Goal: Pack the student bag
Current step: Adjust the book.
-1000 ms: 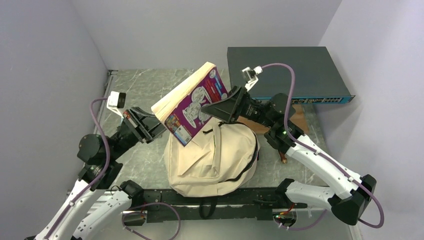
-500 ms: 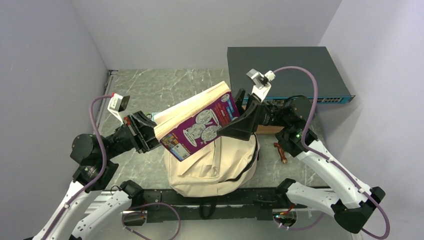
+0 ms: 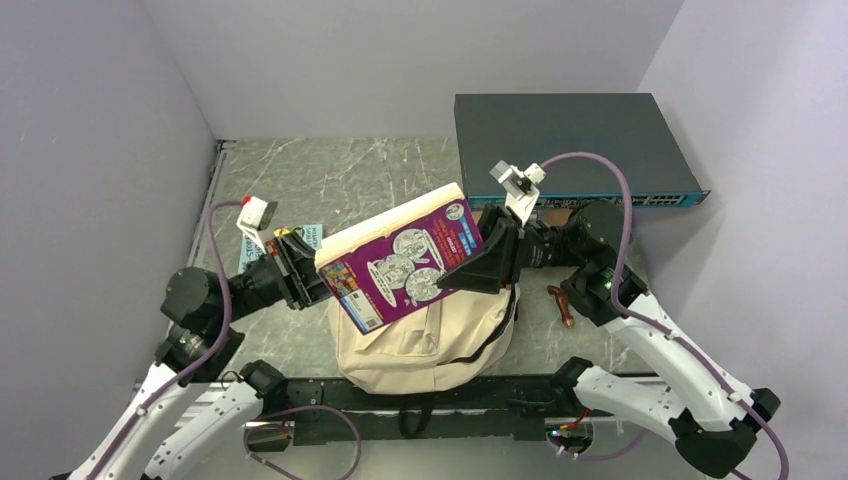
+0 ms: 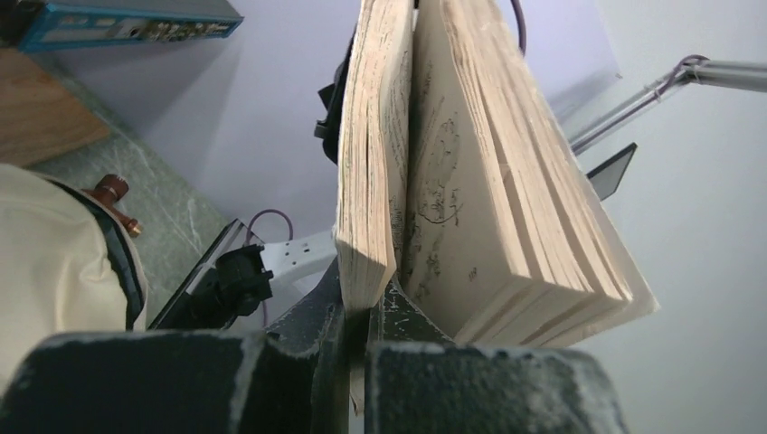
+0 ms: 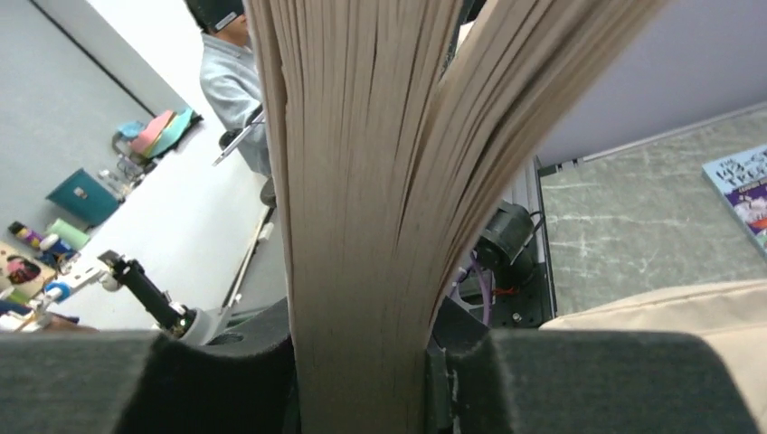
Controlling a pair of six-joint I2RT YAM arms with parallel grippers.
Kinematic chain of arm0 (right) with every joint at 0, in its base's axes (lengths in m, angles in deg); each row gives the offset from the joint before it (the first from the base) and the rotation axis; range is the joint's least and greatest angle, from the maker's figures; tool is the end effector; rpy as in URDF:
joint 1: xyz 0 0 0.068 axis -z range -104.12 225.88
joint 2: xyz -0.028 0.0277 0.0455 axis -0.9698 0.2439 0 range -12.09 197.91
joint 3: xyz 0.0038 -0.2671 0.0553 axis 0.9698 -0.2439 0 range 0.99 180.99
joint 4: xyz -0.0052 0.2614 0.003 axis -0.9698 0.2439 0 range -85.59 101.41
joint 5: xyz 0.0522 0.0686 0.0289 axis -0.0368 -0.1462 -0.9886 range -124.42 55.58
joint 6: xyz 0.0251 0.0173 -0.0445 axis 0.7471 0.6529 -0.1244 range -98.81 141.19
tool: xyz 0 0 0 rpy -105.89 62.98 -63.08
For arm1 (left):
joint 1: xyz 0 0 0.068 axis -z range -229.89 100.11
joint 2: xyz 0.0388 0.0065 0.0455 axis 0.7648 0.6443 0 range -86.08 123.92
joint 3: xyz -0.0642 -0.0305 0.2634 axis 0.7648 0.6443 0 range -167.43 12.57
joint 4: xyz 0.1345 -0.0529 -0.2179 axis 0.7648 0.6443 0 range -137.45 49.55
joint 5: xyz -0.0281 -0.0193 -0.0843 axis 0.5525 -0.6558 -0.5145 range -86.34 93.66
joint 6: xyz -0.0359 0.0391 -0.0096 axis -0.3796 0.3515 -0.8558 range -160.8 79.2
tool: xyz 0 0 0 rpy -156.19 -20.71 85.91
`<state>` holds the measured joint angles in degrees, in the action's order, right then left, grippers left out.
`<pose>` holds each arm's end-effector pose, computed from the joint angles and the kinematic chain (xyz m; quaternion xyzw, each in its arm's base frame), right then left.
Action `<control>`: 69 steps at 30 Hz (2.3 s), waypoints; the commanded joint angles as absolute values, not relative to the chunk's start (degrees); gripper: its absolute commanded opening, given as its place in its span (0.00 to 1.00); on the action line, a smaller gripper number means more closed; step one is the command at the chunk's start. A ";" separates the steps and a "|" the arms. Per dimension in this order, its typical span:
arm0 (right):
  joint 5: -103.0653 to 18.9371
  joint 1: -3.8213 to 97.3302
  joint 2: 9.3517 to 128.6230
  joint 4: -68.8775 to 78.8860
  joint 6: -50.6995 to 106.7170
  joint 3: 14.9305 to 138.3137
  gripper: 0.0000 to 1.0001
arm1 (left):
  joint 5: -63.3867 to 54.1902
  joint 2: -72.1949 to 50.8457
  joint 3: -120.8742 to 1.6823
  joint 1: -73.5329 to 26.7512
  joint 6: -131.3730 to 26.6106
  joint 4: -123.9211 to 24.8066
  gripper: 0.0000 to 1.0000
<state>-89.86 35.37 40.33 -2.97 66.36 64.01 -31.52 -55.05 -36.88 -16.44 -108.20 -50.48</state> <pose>0.1166 0.1382 0.4558 -0.3548 0.5353 0.6874 0.3392 0.0748 -0.0740 0.4217 0.0821 0.5863 -0.7156 0.3707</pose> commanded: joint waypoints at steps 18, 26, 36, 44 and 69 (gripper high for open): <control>-53.73 35.17 34.99 -19.70 82.41 55.43 0.00 | -8.37 -73.14 -16.73 -16.36 -100.11 -65.56 1.00; -59.38 35.36 39.58 -23.11 87.30 57.78 0.00 | -15.31 -64.56 -21.98 -16.42 -95.69 -70.37 1.00; -64.84 35.45 41.58 -26.00 90.15 55.85 0.00 | -16.56 -56.51 -24.94 -16.41 -97.67 -74.27 0.99; -67.53 35.45 38.19 -17.92 85.04 54.87 0.19 | -10.84 -58.18 -24.70 -16.40 -93.88 -66.05 0.05; -84.15 35.80 39.32 -18.72 83.73 57.59 0.41 | -29.62 -61.26 -27.44 -19.30 -98.82 -58.75 0.00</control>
